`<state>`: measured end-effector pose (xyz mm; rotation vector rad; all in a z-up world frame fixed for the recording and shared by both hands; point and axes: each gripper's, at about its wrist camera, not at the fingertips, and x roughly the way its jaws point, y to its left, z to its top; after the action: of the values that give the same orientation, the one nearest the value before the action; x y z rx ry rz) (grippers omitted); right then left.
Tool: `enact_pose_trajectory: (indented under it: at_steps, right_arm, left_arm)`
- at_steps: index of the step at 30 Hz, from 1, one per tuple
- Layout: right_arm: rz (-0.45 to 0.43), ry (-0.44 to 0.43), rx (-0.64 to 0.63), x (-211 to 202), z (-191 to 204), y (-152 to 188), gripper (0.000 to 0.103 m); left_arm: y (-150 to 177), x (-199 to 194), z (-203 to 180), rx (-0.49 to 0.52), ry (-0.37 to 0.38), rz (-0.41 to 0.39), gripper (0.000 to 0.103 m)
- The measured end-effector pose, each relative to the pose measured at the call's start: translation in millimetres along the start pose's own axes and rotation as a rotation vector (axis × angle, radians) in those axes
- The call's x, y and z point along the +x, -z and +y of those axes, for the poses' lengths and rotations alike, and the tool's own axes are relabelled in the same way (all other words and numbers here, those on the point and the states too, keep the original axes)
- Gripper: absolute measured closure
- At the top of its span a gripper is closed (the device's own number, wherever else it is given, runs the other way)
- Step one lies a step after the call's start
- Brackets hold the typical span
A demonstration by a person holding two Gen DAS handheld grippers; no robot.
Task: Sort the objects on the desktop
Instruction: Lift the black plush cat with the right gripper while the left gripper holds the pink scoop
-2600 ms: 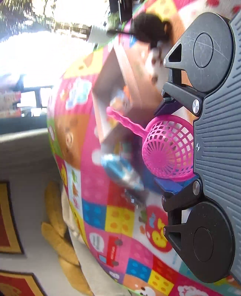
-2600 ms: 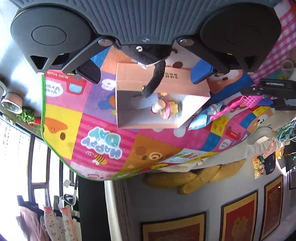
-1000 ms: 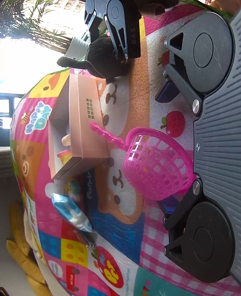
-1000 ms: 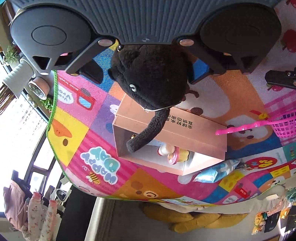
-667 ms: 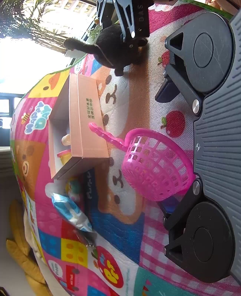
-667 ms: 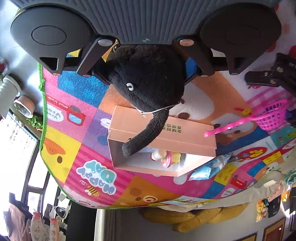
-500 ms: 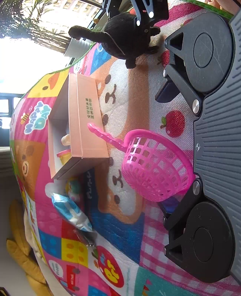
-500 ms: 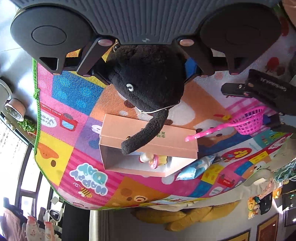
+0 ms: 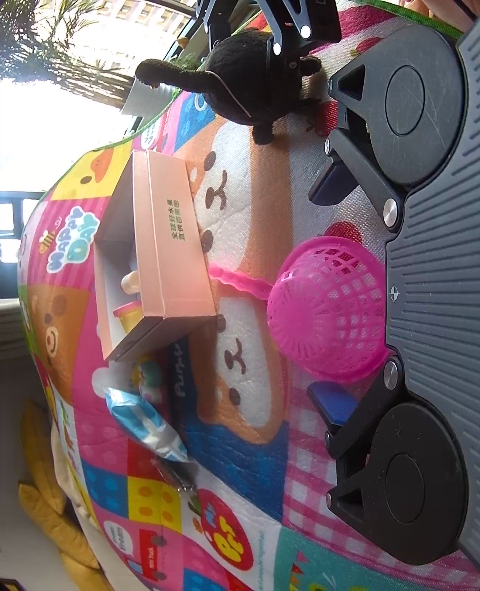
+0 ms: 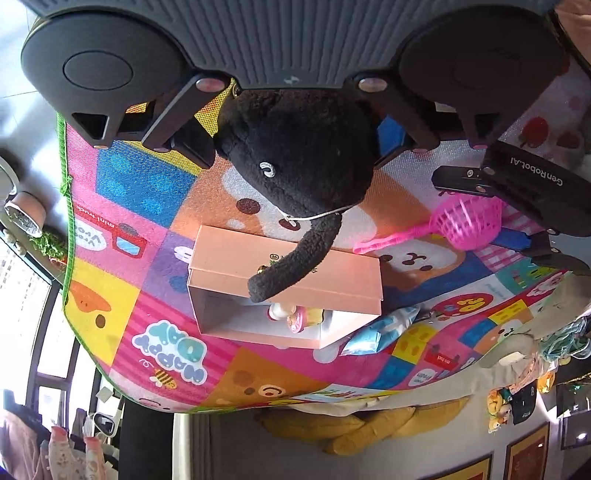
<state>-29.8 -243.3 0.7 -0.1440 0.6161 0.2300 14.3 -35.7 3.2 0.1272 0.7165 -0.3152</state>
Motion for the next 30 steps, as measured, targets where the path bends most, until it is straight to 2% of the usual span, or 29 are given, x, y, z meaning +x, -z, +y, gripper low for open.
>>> enact_pose_trajectory:
  at_steps: [8, 17, 27, 30]
  right_arm:
    - [0.001, 0.006, 0.009, 3, -4, 2, 0.006]
    - [-0.018, 0.034, -0.018, -3, -1, 2, 0.005]
    - [-0.062, 0.101, -0.013, -13, -16, -2, 0.000]
    - [-0.045, 0.079, 0.018, -16, -24, -2, 0.000]
  left_arm:
    - [1, -4, 6, -0.038, 0.014, -0.005, 0.000]
    - [2, -10, 13, -0.065, 0.015, -0.012, 0.000]
    - [2, -12, 14, -0.059, 0.022, -0.006, 0.000]
    - [2, -10, 12, -0.051, 0.026, -0.005, 0.000]
